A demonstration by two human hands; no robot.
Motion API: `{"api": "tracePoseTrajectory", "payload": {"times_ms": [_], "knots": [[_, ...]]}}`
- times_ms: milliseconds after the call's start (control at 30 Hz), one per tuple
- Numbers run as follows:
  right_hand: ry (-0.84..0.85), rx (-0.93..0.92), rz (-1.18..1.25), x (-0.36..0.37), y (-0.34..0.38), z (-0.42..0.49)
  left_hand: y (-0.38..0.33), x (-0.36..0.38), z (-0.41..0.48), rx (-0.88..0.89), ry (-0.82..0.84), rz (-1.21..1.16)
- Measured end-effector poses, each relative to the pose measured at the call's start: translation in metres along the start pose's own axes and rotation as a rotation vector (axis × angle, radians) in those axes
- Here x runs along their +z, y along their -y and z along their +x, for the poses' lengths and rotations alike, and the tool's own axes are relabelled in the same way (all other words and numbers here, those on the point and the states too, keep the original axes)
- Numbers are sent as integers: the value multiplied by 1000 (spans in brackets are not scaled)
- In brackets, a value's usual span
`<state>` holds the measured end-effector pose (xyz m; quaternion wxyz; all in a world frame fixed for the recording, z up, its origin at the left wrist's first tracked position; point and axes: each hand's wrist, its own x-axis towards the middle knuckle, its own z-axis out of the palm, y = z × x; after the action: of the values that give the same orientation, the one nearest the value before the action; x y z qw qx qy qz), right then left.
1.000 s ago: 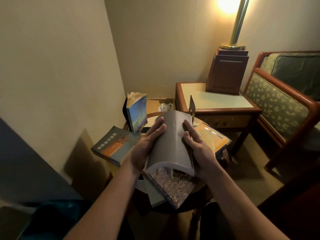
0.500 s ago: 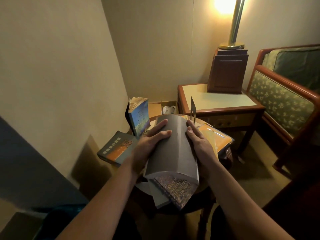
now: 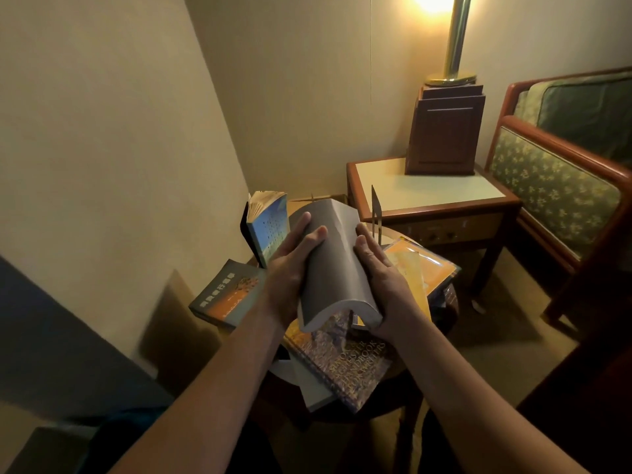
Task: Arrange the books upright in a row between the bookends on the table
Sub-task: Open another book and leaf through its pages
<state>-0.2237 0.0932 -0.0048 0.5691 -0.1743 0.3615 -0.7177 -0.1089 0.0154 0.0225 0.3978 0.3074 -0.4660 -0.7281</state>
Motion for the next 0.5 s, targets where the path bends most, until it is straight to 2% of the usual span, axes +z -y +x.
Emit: {"api": "tracePoseTrajectory", "payload": {"times_ms": [133,300,433,500], "knots": [[61,-23,-54,-7,-8,7,7,3,3,-14,11,-61],[35,-85,-442,-19,26,6,10,-6,5,-7,-49,-2],[147,-40,-618,-34,48,18,9,-14,14,227,-153,347],[201,11,-665,-43,55,22,-6,-23,22,242,-120,407]]}}
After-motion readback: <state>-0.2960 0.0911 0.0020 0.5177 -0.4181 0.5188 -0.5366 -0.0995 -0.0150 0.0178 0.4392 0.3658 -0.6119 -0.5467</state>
